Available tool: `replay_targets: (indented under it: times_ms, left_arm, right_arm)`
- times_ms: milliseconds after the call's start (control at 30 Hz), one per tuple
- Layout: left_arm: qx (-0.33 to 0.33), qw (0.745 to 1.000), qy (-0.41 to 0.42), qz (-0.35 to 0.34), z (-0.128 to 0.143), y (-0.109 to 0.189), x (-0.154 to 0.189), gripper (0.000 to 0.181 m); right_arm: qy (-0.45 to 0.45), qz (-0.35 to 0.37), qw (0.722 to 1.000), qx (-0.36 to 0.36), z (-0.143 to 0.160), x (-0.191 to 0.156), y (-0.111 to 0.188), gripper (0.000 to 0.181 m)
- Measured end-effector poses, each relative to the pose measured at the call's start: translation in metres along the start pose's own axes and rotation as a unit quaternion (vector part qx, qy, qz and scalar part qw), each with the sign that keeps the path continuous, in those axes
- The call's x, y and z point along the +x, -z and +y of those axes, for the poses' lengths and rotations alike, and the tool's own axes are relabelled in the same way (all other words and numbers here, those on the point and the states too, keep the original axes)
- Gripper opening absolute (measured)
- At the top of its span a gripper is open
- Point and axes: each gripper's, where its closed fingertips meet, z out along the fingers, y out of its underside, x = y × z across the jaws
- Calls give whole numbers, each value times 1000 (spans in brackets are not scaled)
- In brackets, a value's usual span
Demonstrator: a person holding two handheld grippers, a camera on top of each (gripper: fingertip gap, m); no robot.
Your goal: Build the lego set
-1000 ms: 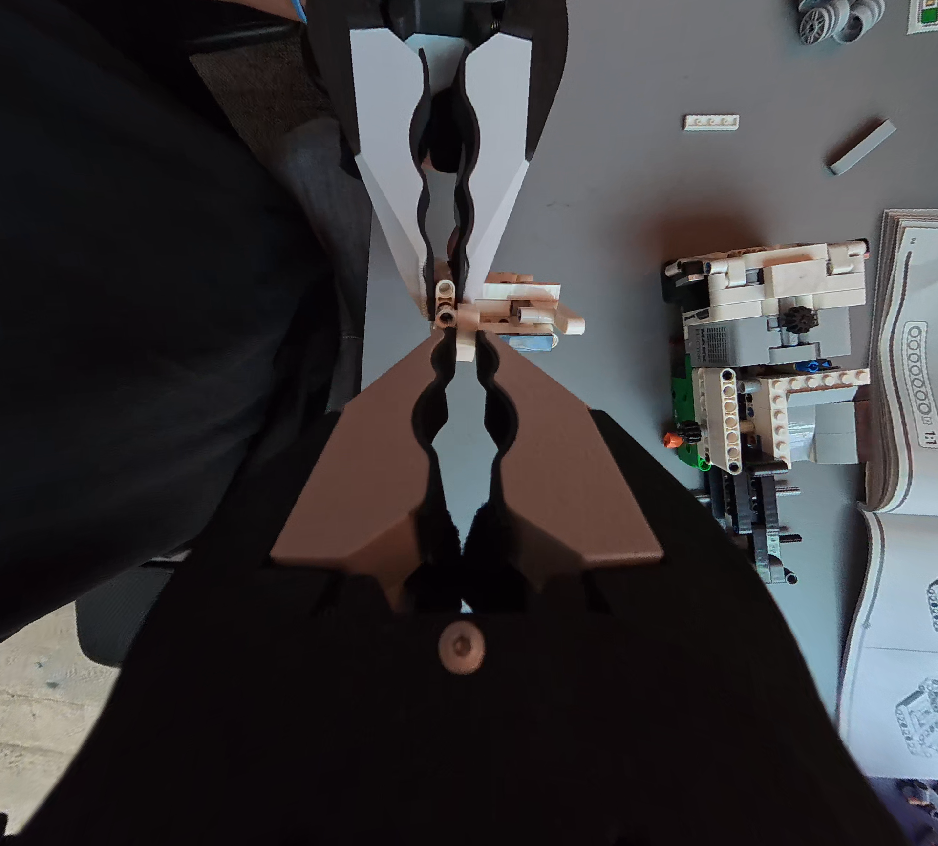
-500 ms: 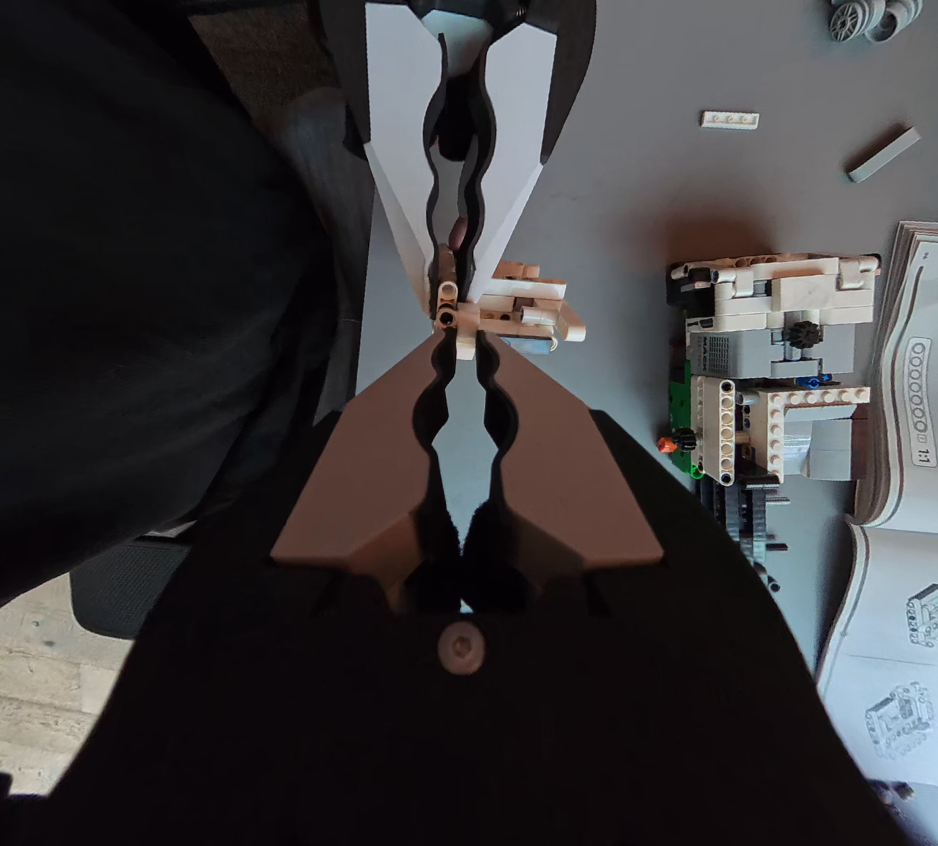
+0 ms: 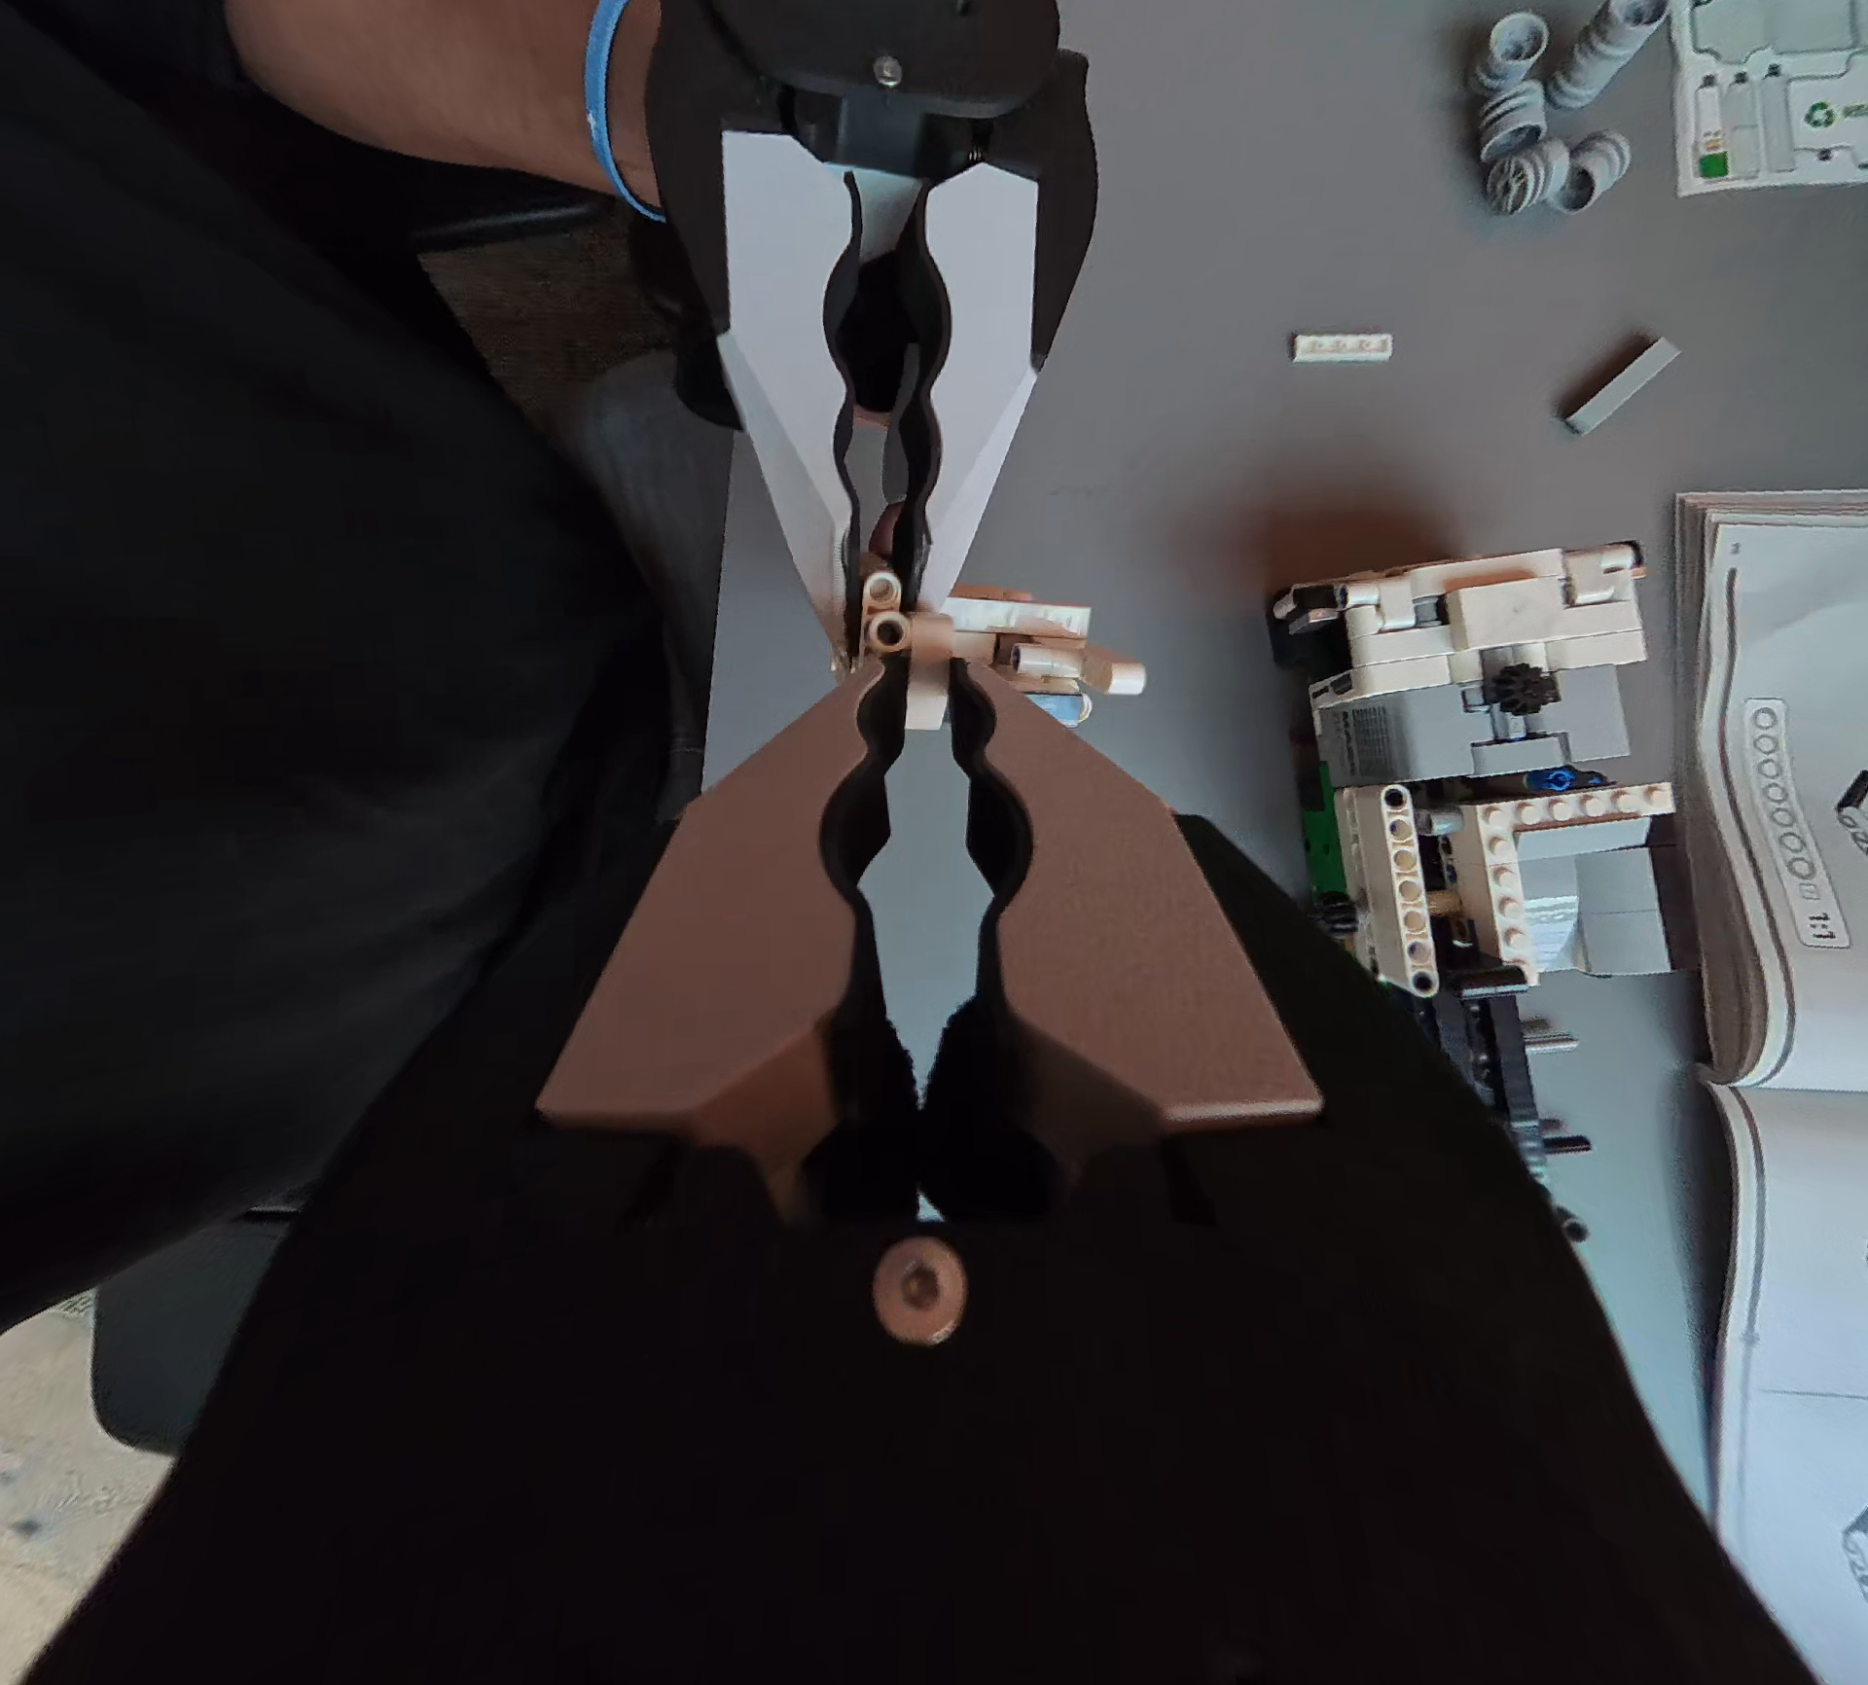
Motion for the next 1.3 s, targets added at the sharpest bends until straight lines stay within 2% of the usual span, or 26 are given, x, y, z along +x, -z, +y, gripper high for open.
replay_targets:
  times_ms: [100, 333, 500, 667, 867, 1000, 1067, 1167, 1300]
  left_arm:
    - [13, 1000, -11, -7, -9, 2, -1, 6]
    - [20, 1000, -15, -8, -6, 0, 0, 7]
    - [33, 999, -12, 0, -9, 2, 3, 7]
    - [29, 1000, -7, 2, -9, 6, 1, 6]
    - [-4, 999, -28, -22, 0, 4, -5, 6]
    - [-23, 999, -16, -36, 13, 1, -14, 5]
    - [-8, 999, -14, -36, 7, 2, -13, 5]
    - [-22, 998, -19, -47, 12, 1, -17, 5]
    - [10, 999, -35, -37, -1, 3, -12, 6]
  right_arm:
    - [3, 7, 1000, 13, -7, 1, 5, 8]
    - [8, 1, 1000, 2, -4, 1, 2, 9]
    - [4, -20, 999, 27, -8, -3, 4, 7]
    - [14, 2, 999, 48, -8, 0, 1, 7]
    - [28, 32, 999, 0, 2, 3, -5, 7]
    - [46, 64, 995, -62, 13, 10, -14, 7]
    - [42, 65, 996, -47, 7, 10, -11, 7]
    - [41, 71, 994, -71, 14, 12, -15, 7]
    - [16, 39, 999, -15, 0, 9, -4, 7]
